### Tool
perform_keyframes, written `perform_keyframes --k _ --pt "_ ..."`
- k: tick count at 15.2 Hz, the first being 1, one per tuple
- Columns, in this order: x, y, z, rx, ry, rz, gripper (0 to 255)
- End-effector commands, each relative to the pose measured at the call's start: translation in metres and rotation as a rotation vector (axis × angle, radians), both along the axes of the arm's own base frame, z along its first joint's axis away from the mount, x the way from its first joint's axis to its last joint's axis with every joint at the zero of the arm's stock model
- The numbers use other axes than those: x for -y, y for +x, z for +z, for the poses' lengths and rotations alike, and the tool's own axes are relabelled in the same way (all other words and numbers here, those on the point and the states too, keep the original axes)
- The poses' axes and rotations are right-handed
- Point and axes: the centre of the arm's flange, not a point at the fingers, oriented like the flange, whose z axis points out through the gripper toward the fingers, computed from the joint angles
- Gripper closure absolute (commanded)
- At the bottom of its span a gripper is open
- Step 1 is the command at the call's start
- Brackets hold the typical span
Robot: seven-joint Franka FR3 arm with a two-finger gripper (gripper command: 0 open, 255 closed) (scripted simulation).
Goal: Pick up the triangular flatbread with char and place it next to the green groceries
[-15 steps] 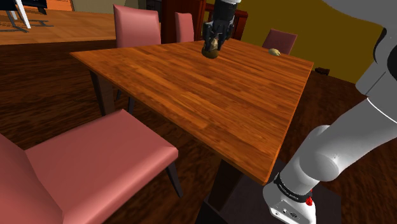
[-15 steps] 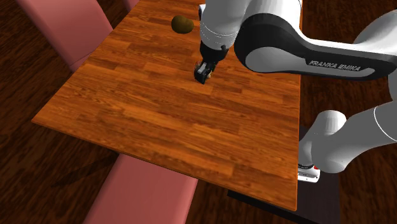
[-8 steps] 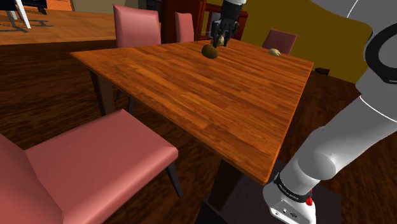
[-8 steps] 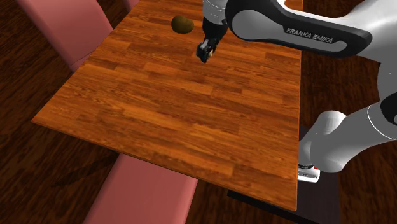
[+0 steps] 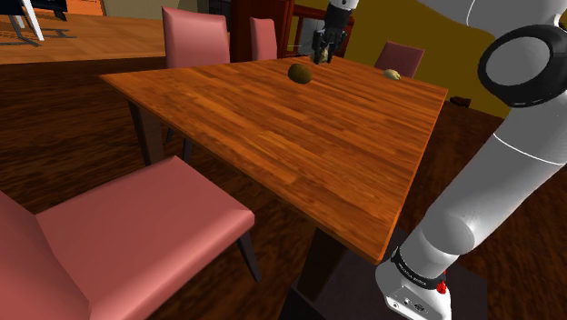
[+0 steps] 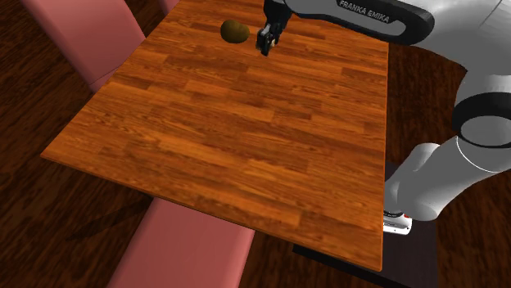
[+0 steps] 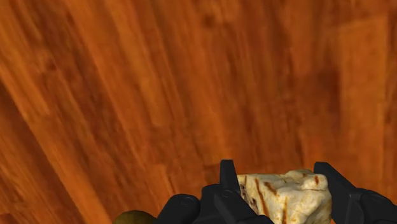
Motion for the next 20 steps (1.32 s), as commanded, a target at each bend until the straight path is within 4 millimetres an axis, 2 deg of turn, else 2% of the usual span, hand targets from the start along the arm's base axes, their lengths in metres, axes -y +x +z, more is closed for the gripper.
perform_keyframes --k 1,10,11,20 --pt "0.024 0.007 0.0 0.0 -0.001 0.001 255" --pt "0.138 0.038 0.0 0.0 -0.001 0.001 255" --pt "0.143 0.04 0.0 0.0 -0.001 0.001 255" --pt "0.143 0.04 -0.047 0.0 -0.001 0.001 255"
